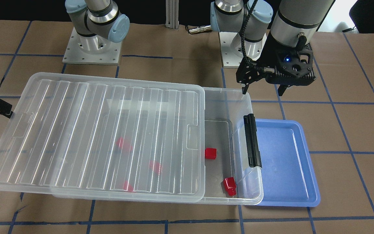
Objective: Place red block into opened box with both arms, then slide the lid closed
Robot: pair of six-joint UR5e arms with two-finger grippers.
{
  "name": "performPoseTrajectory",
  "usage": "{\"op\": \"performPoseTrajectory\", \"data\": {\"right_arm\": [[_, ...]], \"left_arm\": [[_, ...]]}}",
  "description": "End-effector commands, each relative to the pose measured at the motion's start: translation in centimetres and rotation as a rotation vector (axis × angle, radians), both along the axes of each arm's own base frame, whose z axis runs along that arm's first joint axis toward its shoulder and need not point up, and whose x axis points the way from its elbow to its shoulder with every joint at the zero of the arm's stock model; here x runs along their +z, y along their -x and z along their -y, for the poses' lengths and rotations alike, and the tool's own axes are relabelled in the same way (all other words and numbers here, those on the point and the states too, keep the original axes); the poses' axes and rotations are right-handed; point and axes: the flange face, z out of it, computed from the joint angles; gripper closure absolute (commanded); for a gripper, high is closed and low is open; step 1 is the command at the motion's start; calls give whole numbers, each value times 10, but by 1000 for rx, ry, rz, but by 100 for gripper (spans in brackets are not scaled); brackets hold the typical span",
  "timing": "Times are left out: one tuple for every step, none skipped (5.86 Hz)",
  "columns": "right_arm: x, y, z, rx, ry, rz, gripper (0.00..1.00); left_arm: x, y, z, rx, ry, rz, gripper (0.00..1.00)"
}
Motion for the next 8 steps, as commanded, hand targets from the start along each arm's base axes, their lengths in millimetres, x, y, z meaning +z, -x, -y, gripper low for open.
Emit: {"op": "performPoseTrajectory", "data": {"right_arm": [[1, -14, 3, 9, 4, 5, 0], [0, -27, 2, 0, -1, 3, 0], [4, -43, -4, -7, 3, -3, 0], [1, -50, -10, -16, -6, 0, 0], [-2, -56, -10, -26, 2, 33, 0], [-2, -62, -10, -41, 0, 34, 0], [-3, -68, -8, -29, -1, 35, 0], [-3, -76, -7, -15, -2, 35, 0]], "left_arm": [[3, -2, 3, 1, 33, 0, 2], [0, -2, 9, 6, 48, -5, 2], [0, -1, 8, 3, 47, -8, 2], [-2, 2, 9, 9, 43, -42, 2], [-2, 2, 9, 7, 40, -48, 2], [-3, 1, 9, 4, 38, -48, 2], [-3, 1, 9, 1, 38, -47, 2], [-7, 2, 6, 9, 31, -48, 2]]}}
